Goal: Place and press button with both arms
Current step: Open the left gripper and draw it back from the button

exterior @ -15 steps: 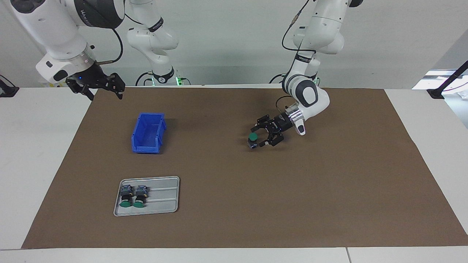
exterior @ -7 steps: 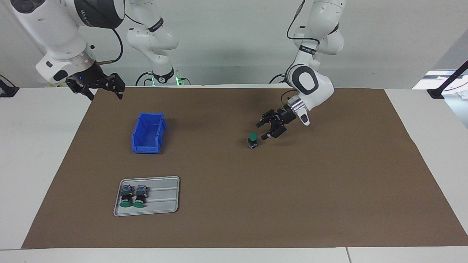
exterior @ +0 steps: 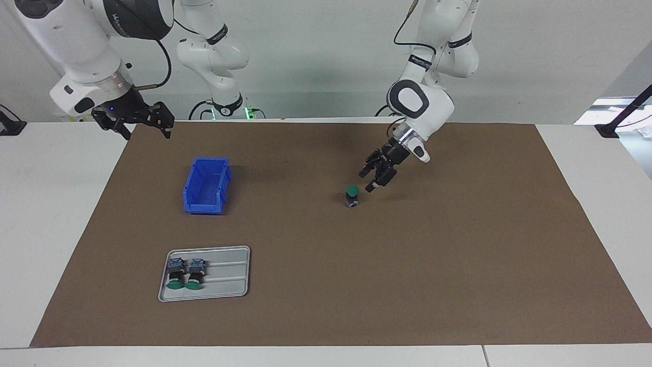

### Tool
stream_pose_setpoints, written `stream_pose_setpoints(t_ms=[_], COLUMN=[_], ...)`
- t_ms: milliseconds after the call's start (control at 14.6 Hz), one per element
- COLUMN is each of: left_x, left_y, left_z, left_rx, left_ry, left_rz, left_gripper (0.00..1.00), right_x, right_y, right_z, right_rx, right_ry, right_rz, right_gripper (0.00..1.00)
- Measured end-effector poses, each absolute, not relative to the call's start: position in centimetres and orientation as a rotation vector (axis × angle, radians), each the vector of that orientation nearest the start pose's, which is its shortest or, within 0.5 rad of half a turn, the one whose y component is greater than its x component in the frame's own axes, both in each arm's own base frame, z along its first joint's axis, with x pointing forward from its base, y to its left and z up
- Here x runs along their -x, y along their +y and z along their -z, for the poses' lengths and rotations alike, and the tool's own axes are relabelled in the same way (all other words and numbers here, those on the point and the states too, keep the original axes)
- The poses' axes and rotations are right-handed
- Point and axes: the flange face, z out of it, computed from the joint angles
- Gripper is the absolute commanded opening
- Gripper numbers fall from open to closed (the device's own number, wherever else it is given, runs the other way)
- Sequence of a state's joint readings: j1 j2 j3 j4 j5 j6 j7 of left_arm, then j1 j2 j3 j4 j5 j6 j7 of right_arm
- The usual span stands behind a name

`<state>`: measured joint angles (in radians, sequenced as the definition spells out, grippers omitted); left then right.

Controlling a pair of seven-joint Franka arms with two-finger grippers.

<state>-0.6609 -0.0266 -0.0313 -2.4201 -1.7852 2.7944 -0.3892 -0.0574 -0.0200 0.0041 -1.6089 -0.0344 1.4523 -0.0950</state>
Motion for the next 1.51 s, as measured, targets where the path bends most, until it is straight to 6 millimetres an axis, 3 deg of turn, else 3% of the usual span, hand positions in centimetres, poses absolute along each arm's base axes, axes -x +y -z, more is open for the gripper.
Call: stream_pose_setpoints(t_ms=[684, 1232, 1506], left_x=[-40.8, -42.0, -43.9], left_y=[-27.0, -27.0, -26.0], left_z=[-35.5, -36.6, -38.3], left_rx=[-2.021, -2.203, -2.335], left_ry=[1.163, 0.958, 0.787], left_rz=[0.097, -0.005, 0.108], left_gripper=[1.00, 1.00, 1.00], right_x=[-53.3, -53.3, -53.3], right_y=[-3.2, -3.2, -3.2], right_z=[-60.8, -60.8, -60.8], right_rx=[3.158, 3.158, 3.158], right_ry=[-0.063, -0.063, -0.063], right_rz=[-0.220, -0.220, -0.220], right_gripper=[0.99, 0.99, 0.99])
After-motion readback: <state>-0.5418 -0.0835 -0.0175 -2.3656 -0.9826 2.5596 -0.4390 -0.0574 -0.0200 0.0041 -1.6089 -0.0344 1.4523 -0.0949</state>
